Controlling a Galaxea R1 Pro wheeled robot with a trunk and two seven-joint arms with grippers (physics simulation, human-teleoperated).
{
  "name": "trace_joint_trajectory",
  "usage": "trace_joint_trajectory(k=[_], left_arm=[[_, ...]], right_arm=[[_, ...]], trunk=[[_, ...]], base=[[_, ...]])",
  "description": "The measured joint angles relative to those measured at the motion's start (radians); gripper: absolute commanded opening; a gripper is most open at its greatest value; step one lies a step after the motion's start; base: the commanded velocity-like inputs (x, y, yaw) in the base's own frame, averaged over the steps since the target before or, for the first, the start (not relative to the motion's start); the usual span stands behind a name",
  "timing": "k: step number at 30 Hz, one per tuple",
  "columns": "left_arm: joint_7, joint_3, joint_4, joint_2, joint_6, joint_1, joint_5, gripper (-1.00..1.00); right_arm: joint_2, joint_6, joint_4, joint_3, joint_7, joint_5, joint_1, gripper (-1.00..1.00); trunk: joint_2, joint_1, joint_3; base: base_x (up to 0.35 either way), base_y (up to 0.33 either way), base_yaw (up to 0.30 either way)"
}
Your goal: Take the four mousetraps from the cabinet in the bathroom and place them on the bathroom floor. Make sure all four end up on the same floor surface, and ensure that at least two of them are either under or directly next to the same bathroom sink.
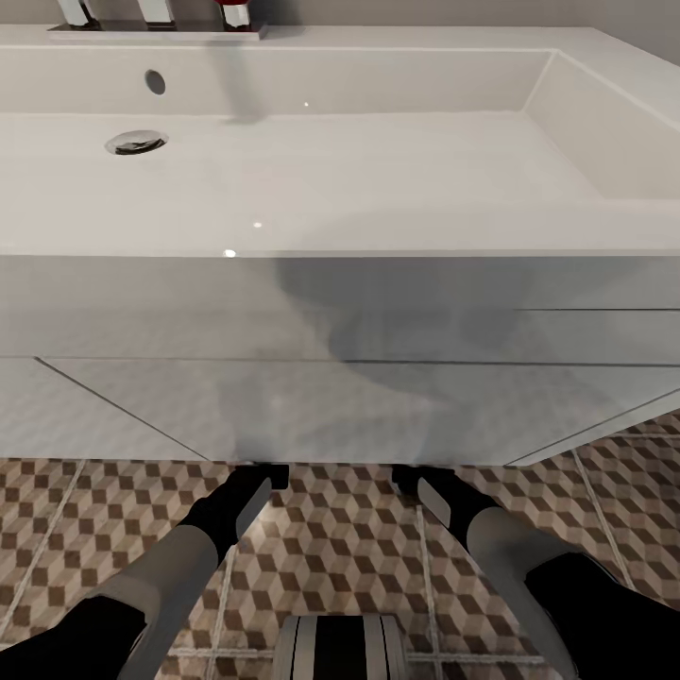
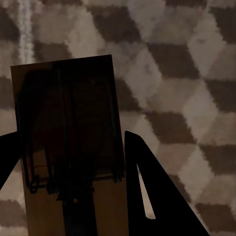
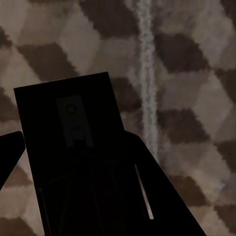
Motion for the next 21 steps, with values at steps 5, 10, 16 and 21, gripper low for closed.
trace_joint_trajectory(k=[5,10,16,21], left_arm=[[0.0,-0.002,0.0,0.001,0.001,0.0,-0.002,-1.0],[0.0,-0.001,0.0,0.001,0.0,0.0,-0.001,-1.0],[0.0,-0.001,0.0,0.001,0.0,0.0,-0.001,-1.0],[0.0,0.0,-0.001,0.001,0.0,-0.002,-0.001,-1.0]], right_arm=[[0.0,0.001,0.0,0.0,0.0,0.0,0.0,-1.0],[-0.002,0.002,-0.006,0.002,0.0,0.001,0.002,-1.0],[-0.004,-0.002,-0.026,-0.004,0.001,-0.003,0.011,-1.0],[-0.005,-0.005,-0.049,-0.011,0.003,-0.008,0.018,-1.0]], trunk=[[0.0,0.0,0.0],[0.0,0.0,0.0],[0.0,0.0,0.0],[0.0,0.0,-0.004]], base=[[0.0,0.0,0.0],[0.0,0.0,0.0],[0.0,0.0,0.0],[0.0,0.0,0.0]])
